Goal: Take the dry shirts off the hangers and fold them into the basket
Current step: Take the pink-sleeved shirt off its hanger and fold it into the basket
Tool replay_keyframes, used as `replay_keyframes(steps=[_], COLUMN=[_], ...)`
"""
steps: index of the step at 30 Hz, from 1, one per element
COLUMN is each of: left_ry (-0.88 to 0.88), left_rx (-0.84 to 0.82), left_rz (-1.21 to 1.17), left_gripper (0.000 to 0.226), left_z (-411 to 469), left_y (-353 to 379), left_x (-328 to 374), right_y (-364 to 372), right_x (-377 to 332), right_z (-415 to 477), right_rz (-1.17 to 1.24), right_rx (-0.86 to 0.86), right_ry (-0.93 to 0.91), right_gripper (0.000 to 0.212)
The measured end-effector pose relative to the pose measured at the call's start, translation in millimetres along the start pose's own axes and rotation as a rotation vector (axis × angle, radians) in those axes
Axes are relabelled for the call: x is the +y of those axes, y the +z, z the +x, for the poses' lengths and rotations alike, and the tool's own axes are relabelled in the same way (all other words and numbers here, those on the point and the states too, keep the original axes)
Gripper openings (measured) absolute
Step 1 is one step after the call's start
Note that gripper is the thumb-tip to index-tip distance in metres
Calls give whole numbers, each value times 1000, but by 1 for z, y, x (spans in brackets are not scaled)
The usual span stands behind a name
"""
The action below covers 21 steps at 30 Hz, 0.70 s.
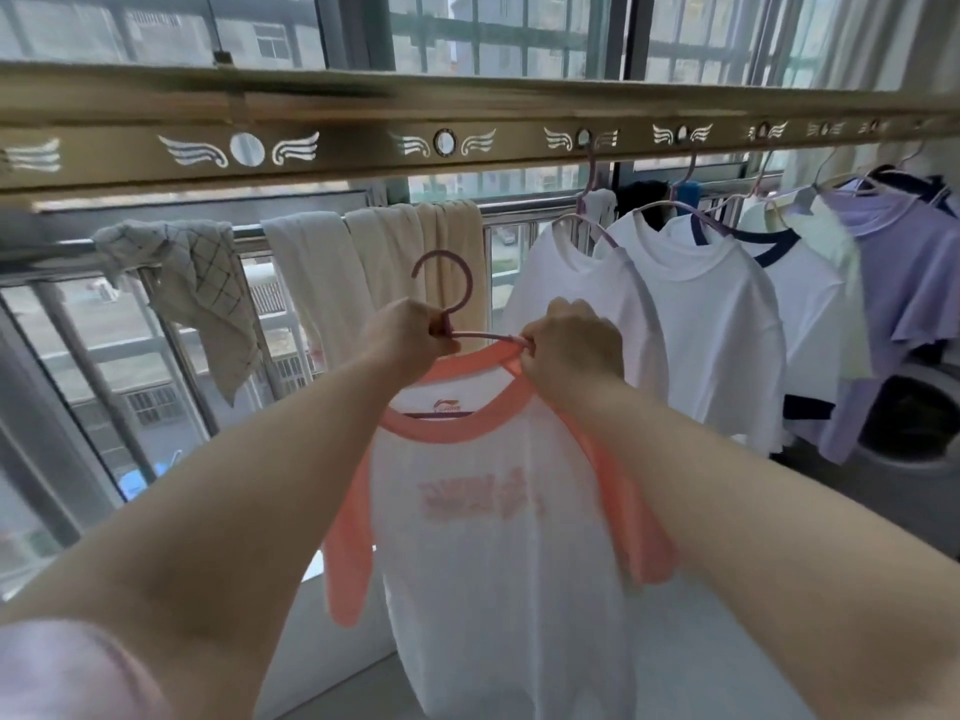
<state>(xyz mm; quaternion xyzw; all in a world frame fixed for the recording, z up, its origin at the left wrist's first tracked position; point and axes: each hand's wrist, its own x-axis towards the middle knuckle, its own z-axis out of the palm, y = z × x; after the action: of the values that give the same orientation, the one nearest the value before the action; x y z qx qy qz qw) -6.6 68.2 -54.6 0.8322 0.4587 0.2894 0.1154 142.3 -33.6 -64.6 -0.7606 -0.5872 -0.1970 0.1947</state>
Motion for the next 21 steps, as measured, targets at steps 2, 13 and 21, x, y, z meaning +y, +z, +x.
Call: replay_keyframes(steps=[2, 13, 21], left_ry=[-2, -300, -285], left_rx=[38, 33, 99], left_rz=[58, 45, -79], left_gripper=[11, 19, 14], left_z=[-8, -25, -32], left_y=[0, -21, -28], left_x=[-1, -53, -75], right_y=[2, 16, 19], right_x=[-4, 13, 17], right_z=[-4, -19, -13], right_rz=[12, 21, 705], right_rx=[-45, -315, -333], right_ry=[-3, 89, 446], right_gripper=[30, 21, 29])
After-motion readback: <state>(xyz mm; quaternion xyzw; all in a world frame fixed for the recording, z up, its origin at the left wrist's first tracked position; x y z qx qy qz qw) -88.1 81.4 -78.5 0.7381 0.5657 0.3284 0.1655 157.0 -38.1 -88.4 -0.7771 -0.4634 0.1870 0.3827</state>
